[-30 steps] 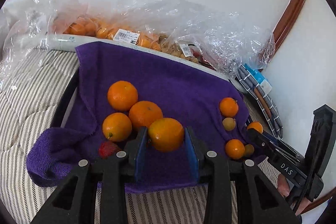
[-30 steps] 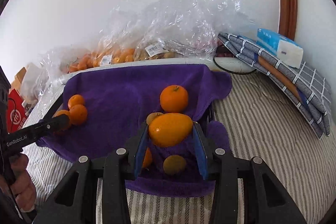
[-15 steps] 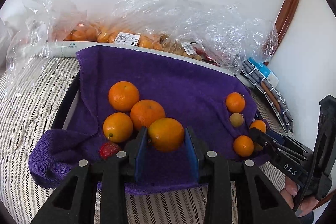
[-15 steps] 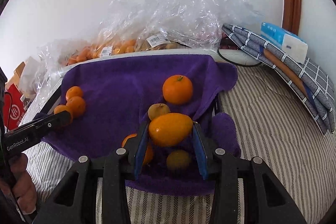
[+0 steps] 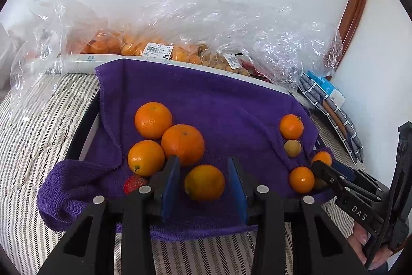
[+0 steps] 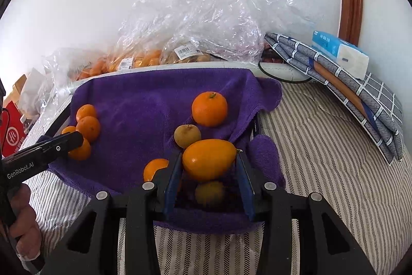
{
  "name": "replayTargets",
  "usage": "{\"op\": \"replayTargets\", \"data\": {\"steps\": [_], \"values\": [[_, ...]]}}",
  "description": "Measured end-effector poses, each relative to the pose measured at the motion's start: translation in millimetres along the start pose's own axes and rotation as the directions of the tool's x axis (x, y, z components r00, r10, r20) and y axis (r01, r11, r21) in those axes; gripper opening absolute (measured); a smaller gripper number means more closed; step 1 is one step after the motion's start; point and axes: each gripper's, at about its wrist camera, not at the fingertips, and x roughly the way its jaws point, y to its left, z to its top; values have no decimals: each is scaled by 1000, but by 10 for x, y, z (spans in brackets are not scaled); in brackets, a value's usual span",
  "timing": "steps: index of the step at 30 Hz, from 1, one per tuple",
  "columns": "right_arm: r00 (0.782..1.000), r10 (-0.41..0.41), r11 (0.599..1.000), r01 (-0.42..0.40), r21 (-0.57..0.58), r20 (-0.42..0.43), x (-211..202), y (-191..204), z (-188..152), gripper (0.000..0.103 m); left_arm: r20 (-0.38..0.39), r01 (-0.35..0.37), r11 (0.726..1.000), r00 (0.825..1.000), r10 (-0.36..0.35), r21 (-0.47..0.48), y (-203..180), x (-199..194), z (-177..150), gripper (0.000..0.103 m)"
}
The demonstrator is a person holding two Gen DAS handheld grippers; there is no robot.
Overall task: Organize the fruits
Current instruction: 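Lower both fruits onto the towel and open both tools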
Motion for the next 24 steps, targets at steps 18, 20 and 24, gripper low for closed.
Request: {"op": "replayTargets", "data": {"steps": [18,20,24], "values": [[999,-16,997,12,77,45,-646,160,1,58,57,-39,999,998,40,-7,67,-351,14,48],[999,-13,995,9,94,33,-772,188,-5,58,59,-32,999,998,32,-1,56,-478,1,49],[997,-58,996,55,66,46,-1115,292,-59,58,77,-59,998,995,60,-8,14,-840,-109,61]]}}
